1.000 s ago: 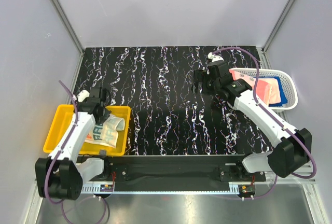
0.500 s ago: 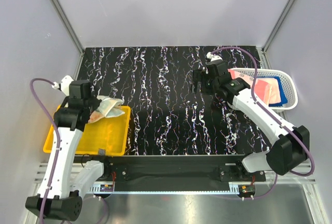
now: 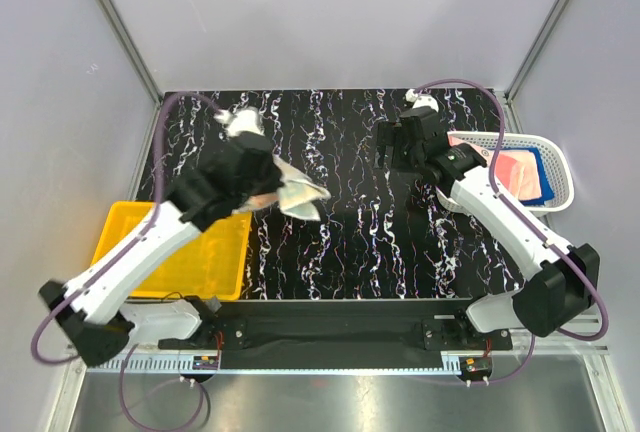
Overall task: Fold and stack the towels
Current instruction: Move the towel to the center of the board
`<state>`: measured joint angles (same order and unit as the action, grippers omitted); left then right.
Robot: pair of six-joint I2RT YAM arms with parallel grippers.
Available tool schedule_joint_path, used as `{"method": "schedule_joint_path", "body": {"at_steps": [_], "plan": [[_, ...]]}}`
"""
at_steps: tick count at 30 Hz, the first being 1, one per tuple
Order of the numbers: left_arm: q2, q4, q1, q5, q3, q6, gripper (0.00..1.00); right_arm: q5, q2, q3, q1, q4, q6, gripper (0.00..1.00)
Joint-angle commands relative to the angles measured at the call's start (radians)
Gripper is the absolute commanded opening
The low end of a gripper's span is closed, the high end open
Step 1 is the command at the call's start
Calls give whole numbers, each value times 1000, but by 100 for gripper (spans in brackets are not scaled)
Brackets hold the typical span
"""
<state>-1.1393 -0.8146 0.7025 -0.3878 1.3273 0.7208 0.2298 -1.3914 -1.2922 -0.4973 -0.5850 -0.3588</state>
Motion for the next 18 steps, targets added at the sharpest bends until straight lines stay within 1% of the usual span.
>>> {"method": "schedule_joint_path", "body": {"at_steps": [1,2,3,4,5,6,9,10,12,14,15,17,18], "plan": [[-85,104,162,-22,-52,43,0,134,32,-32,-6,-26,7,100],[-132,151,187,10,-106,66,1,155,35,-26,-4,-30,7,100],[-154,172,208,24,-129,77,6,164,35,-25,-4,-30,7,100],[-178,189,236,36,-149,91,14,172,34,-21,-4,-33,6,100],[-195,207,239,50,-171,113,24,169,32,-19,-4,-38,3,100],[-207,256,239,84,-212,120,42,161,34,-16,-4,-38,-3,100],[-229,253,232,50,-220,115,54,96,55,11,-4,-44,-35,100],[-231,241,218,44,-214,108,57,32,66,43,-6,-38,-45,100],[-231,197,203,9,-206,95,58,-15,104,111,-32,-7,-77,100],[-226,181,161,0,-224,92,59,-14,120,149,-70,2,-100,100],[-224,187,141,21,-255,88,59,-4,126,183,-127,7,-121,100],[-232,221,91,65,-295,74,57,35,123,214,-171,13,-156,100],[-240,257,66,111,-310,71,56,43,121,250,-196,17,-163,100]]}}
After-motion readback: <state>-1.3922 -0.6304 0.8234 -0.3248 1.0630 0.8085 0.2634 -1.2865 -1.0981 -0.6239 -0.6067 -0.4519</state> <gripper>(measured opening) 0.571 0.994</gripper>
